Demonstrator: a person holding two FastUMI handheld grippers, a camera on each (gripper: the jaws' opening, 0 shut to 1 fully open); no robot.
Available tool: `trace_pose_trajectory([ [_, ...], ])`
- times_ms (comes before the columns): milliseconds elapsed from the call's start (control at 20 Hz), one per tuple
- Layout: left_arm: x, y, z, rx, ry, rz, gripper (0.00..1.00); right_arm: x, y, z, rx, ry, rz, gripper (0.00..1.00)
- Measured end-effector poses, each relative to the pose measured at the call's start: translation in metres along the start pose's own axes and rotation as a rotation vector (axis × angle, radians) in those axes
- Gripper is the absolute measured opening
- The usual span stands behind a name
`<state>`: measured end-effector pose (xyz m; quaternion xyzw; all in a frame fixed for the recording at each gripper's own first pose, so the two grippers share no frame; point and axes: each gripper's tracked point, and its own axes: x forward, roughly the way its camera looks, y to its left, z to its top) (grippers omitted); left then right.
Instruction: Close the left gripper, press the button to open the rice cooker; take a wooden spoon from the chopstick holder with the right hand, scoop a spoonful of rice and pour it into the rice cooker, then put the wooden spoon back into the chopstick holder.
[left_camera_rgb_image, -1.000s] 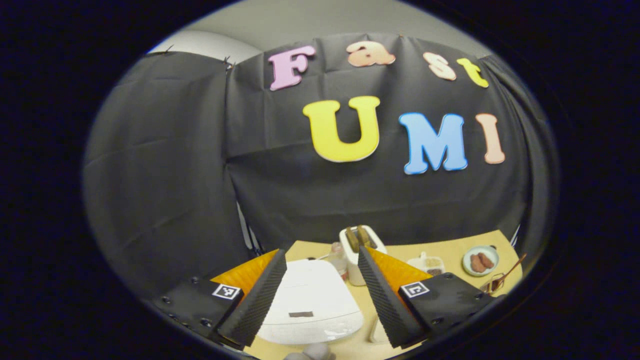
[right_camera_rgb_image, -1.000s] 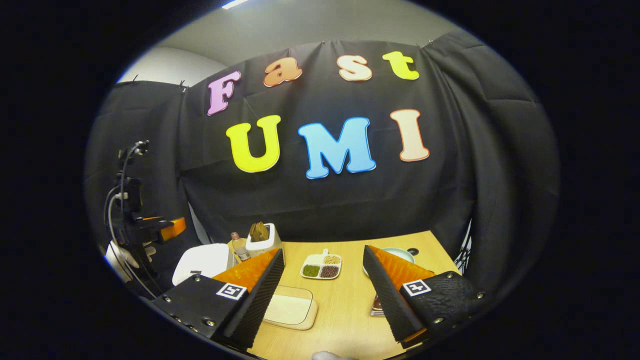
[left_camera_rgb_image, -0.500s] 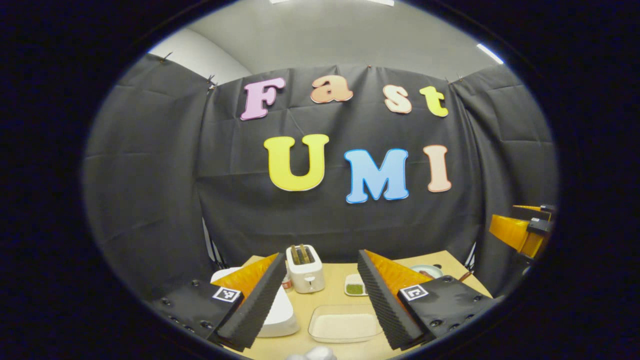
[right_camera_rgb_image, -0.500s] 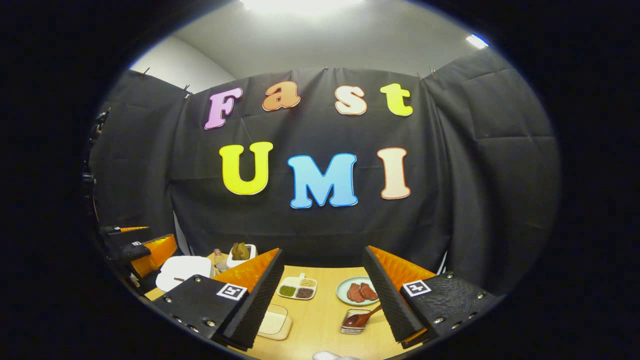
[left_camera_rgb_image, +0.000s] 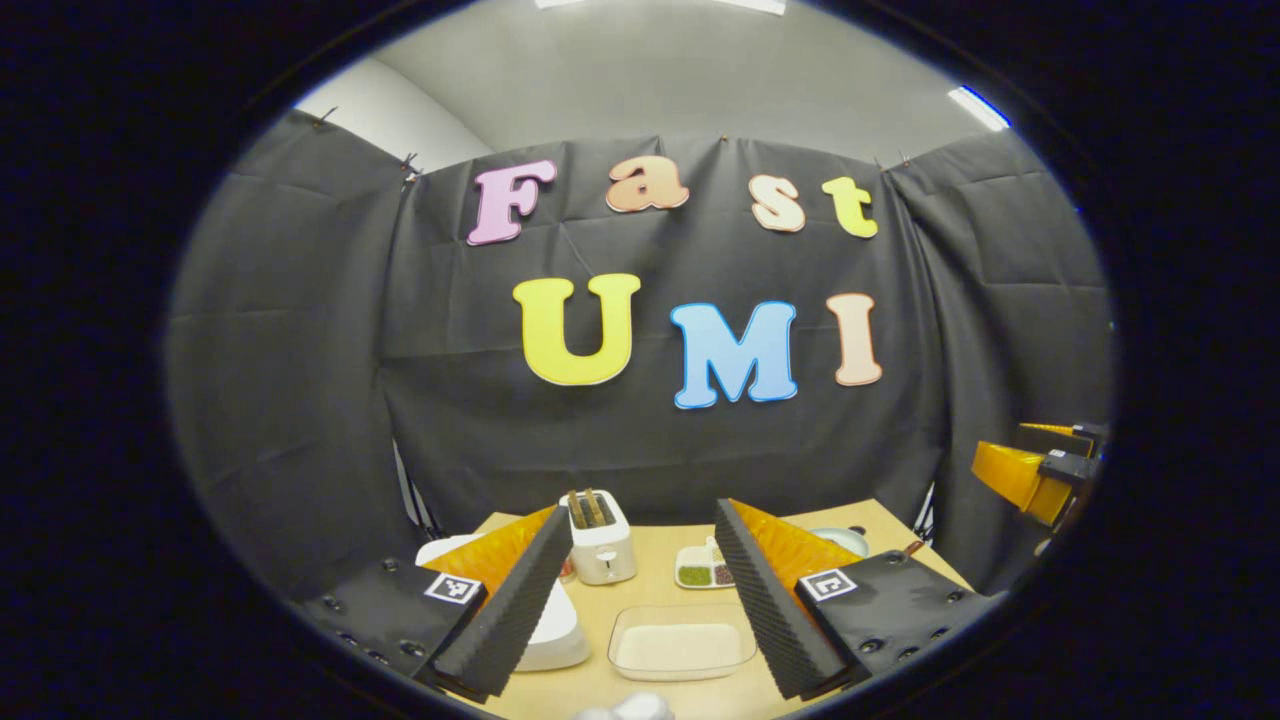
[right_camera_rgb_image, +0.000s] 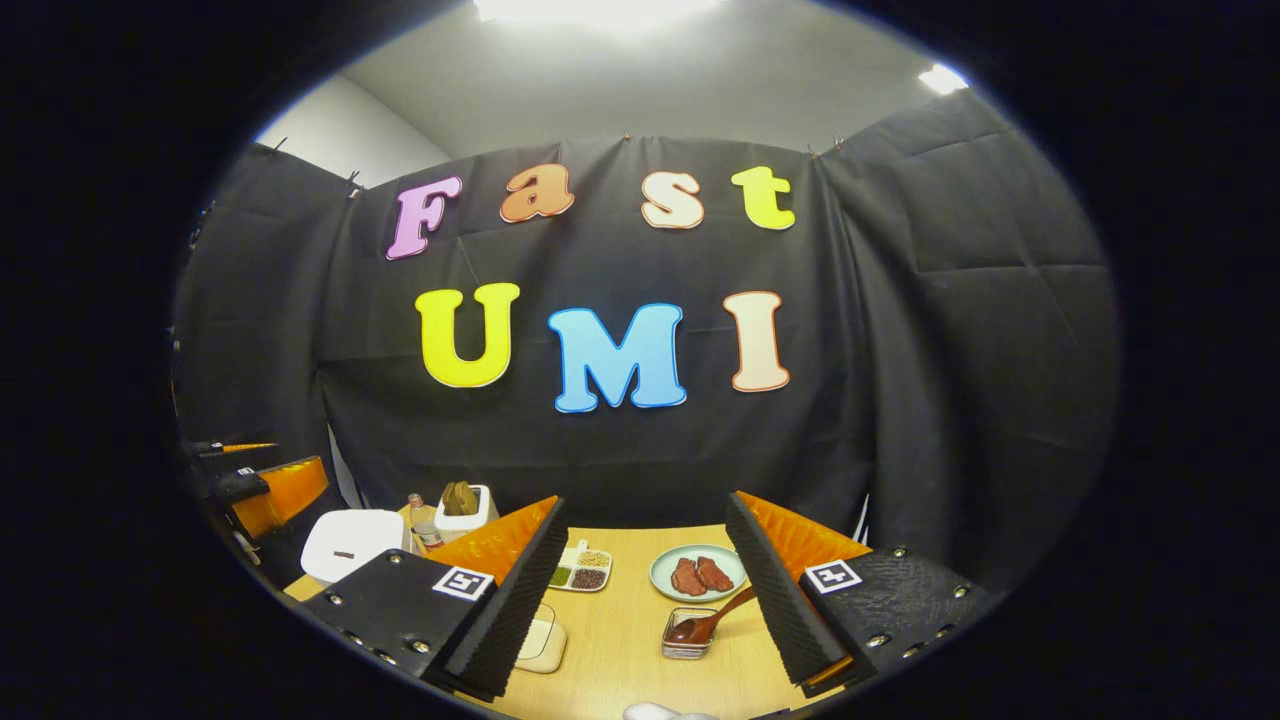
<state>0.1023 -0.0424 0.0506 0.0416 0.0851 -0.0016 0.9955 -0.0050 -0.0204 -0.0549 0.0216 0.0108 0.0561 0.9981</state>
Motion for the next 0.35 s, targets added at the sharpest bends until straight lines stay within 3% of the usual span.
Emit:
trace_pose_trajectory([
  [350,0.001,-0.002,0.008,-0.017,-0.006,-0.013,0.99,-0.003,0.002,0.011,-0.001,-0.017,-0.011,0.98],
])
